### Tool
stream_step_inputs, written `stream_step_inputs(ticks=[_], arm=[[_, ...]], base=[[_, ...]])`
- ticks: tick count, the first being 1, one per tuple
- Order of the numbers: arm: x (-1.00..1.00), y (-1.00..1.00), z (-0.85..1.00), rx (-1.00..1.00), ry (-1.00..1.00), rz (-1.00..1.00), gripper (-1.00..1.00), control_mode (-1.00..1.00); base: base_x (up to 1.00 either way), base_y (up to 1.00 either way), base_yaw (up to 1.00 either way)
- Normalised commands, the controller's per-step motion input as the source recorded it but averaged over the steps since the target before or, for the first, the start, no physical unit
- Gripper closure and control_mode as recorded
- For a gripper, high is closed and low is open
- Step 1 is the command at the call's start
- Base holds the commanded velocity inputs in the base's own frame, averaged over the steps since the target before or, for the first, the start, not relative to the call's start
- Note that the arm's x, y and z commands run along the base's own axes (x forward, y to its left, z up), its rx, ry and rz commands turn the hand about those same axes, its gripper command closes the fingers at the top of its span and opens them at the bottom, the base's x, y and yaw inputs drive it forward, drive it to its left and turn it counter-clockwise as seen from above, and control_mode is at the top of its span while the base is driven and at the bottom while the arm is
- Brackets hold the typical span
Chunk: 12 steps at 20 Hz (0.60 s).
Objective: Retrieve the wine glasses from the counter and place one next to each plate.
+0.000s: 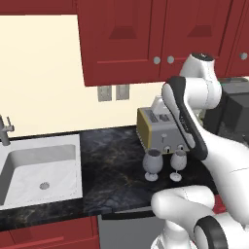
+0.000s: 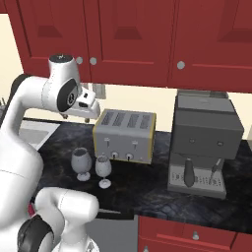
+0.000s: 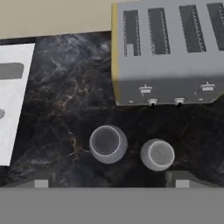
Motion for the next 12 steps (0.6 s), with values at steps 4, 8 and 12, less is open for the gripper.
stream_step_inputs(ticks=[4, 8, 12], arm=[[-0.42, -0.29, 0.0, 0.14, -0.02, -0.2, -1.0, -1.0], [-0.34, -0.23, 0.0, 0.09, 0.0, -0.29, -1.0, -1.0], [-0.32, -0.29, 0.0, 0.2, 0.0, -0.3, -1.0, -1.0]], base=[[0.0, 0.0, 0.0], [0.0, 0.0, 0.0], [0.0, 0.0, 0.0]])
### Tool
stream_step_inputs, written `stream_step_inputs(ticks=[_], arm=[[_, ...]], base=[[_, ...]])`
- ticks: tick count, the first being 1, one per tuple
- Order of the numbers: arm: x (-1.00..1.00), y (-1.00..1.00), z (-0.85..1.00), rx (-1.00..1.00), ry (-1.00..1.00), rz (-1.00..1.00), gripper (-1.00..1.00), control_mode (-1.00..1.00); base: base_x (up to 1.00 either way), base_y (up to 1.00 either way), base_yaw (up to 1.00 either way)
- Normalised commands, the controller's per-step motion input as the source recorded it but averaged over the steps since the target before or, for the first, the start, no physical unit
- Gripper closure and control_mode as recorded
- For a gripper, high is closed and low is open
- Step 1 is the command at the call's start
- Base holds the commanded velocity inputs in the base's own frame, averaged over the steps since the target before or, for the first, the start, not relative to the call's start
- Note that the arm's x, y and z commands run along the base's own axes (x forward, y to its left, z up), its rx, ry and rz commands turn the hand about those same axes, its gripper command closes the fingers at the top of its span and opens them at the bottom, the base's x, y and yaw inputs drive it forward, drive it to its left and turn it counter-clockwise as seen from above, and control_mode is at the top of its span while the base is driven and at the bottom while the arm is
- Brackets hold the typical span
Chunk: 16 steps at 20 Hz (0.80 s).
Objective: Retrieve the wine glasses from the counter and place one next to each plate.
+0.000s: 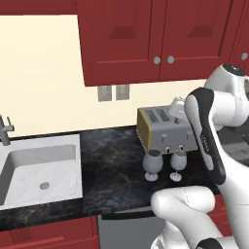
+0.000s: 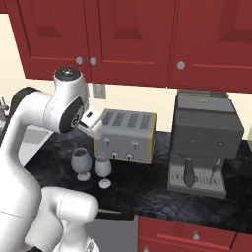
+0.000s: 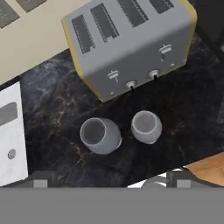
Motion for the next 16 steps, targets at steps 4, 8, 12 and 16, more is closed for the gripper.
stream_step_inputs(ticks=[4, 8, 12, 16], arm=[[-0.41, -0.37, 0.01, 0.44, 0.0, -0.19, -1.0, -1.0], [-0.32, -0.37, 0.0, 0.44, 0.04, -0.23, -1.0, -1.0], [-0.34, -0.21, 0.0, 0.39, 0.02, -0.2, -1.0, -1.0], [-0.21, -0.07, -0.04, 0.25, 0.05, -0.14, -1.0, -1.0]], base=[[0.0, 0.0, 0.0], [0.0, 0.0, 0.0], [0.0, 0.0, 0.0], [0.0, 0.0, 0.0]])
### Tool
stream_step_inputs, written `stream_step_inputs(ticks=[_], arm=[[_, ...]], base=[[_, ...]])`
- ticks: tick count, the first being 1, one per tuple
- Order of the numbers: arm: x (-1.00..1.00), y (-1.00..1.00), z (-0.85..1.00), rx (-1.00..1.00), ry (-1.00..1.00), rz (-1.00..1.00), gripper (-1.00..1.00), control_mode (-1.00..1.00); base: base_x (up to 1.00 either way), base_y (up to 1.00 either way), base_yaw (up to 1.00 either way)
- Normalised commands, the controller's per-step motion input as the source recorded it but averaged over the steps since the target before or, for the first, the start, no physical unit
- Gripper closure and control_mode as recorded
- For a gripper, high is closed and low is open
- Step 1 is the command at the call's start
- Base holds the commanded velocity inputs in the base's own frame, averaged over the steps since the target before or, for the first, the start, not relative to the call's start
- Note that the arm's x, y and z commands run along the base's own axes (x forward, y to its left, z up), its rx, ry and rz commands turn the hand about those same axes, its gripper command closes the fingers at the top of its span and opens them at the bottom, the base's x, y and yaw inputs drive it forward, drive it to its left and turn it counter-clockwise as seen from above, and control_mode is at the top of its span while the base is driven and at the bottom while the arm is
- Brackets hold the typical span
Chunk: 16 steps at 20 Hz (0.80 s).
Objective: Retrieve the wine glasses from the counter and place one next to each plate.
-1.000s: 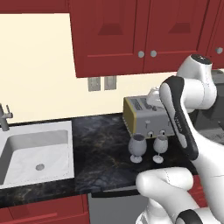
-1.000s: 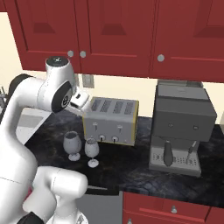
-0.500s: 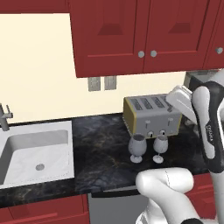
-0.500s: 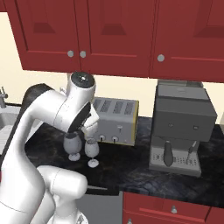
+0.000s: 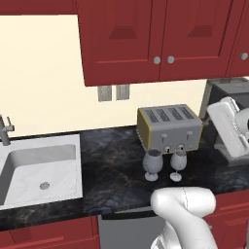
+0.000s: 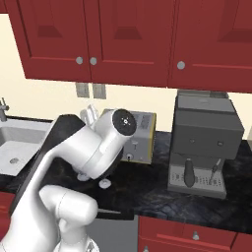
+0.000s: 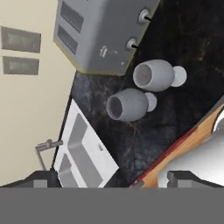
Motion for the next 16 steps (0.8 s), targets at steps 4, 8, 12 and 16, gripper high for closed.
stream_step_inputs(ticks=[4, 8, 12, 16], arm=[[0.0, -0.07, -0.04, 0.21, 0.11, -0.11, -1.0, -1.0], [-0.01, -0.09, -0.09, 0.2, 0.06, -0.05, -1.0, -1.0], [0.0, -0.11, -0.15, 0.18, 0.12, -0.06, -1.0, -1.0], [0.0, -0.06, -0.21, 0.1, 0.19, -0.05, -1.0, -1.0]], base=[[0.0, 0.0, 0.0], [0.0, 0.0, 0.0], [0.0, 0.0, 0.0], [0.0, 0.0, 0.0]])
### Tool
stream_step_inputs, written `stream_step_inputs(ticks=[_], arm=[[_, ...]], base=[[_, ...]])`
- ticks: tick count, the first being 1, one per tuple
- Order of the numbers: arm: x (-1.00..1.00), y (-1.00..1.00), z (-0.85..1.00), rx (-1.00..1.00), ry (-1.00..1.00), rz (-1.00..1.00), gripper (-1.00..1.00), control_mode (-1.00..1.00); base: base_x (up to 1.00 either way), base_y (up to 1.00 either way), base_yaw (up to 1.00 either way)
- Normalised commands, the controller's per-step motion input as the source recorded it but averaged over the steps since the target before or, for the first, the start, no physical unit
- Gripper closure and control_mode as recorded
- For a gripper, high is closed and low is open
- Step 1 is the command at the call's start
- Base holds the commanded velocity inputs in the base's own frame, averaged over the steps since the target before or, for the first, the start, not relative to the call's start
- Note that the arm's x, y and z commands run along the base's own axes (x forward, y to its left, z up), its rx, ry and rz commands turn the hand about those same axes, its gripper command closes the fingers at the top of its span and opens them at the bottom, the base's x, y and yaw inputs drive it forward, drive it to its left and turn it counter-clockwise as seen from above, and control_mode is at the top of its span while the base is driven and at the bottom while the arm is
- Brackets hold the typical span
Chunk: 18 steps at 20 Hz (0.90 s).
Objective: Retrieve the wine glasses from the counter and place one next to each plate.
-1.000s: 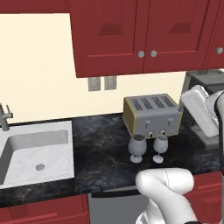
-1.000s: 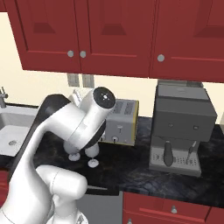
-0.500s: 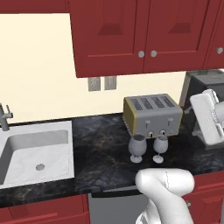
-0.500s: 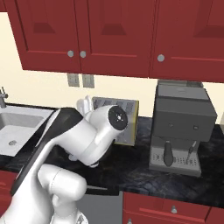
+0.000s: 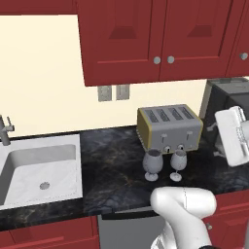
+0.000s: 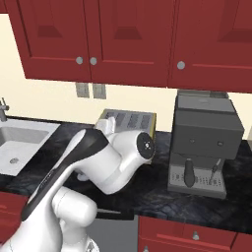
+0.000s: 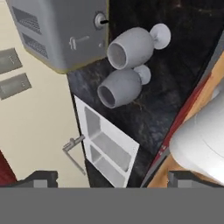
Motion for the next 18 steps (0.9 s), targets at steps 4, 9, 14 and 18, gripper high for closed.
stream_step_inputs(ticks=[4, 9, 14, 18], arm=[[0.0, -0.05, -0.3, 0.02, 0.25, -0.1, -1.0, -1.0], [0.0, -0.06, -0.34, 0.01, 0.3, -0.12, -1.0, -1.0], [0.0, -0.15, -0.24, 0.26, 0.19, -0.1, -1.0, -1.0], [0.11, -0.14, -0.4, 0.29, 0.31, -0.06, -1.0, -1.0]], base=[[0.0, 0.0, 0.0], [0.0, 0.0, 0.0], [0.0, 0.0, 0.0], [0.0, 0.0, 0.0]])
